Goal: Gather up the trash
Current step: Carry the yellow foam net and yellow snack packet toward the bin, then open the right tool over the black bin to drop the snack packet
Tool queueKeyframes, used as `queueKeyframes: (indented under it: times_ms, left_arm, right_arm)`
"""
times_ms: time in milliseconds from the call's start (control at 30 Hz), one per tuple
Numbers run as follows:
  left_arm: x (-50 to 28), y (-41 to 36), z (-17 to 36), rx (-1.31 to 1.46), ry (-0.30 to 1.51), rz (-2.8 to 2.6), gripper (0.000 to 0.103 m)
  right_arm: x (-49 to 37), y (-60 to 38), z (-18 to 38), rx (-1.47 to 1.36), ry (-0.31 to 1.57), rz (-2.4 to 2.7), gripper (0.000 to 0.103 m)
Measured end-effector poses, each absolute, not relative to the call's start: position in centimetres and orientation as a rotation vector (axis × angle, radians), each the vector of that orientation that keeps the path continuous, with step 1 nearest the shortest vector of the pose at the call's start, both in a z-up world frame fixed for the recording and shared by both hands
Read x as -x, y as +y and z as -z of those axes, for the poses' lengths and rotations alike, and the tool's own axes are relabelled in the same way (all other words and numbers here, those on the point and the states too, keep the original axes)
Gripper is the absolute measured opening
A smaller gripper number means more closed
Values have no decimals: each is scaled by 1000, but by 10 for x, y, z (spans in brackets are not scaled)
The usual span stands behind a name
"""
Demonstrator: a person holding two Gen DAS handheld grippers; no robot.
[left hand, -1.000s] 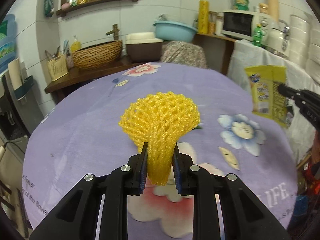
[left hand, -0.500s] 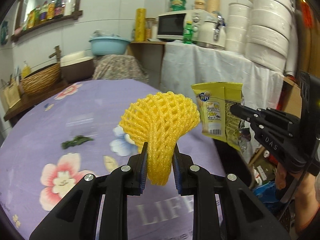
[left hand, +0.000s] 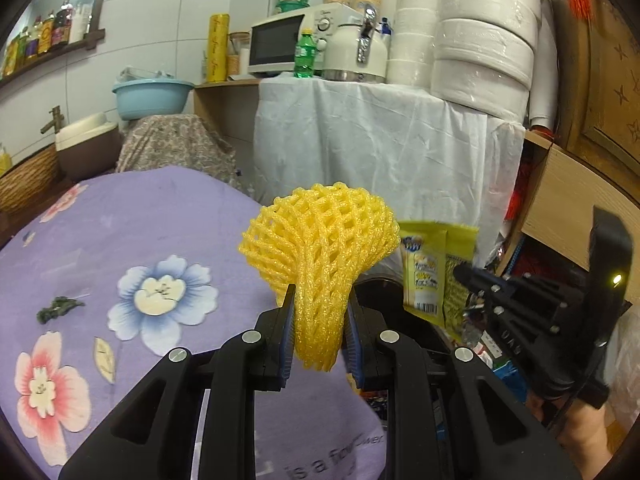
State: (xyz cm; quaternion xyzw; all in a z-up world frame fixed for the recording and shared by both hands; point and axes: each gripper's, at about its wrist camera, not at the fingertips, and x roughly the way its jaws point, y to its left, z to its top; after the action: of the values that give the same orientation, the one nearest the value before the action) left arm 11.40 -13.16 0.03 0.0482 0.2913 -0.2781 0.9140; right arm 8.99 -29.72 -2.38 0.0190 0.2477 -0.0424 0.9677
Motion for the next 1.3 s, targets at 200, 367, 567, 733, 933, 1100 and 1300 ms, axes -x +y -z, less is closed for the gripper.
queueKeyframes:
  times_ms: [200, 367, 567, 733, 933, 1100, 1300]
  left_arm:
    - [-118, -167, 17, -84, 657, 651, 22]
    - [-119, -186, 27, -99, 684, 679, 22]
    - [-120, -197, 42, -117, 719, 687, 22]
    - [-121, -206, 53, -135, 744, 693, 22]
    - [-122, -215, 60, -149, 762, 699, 22]
    - [-124, -219, 66, -150, 783, 701, 22]
    - [-126, -222, 72, -154, 798, 699, 22]
  right_arm:
    - [-108, -325, 80, -116, 626, 112, 2]
    - [-126, -339, 127, -166, 731, 136, 2]
    - [-138, -348, 178, -185, 841, 167, 2]
    - [-145, -353, 207, -209, 886, 182, 2]
    - [-151, -354, 223, -215, 913, 201, 2]
    - [-151, -355, 222, -204, 909, 203, 4]
    - [-142, -354, 216, -175, 872, 229, 47]
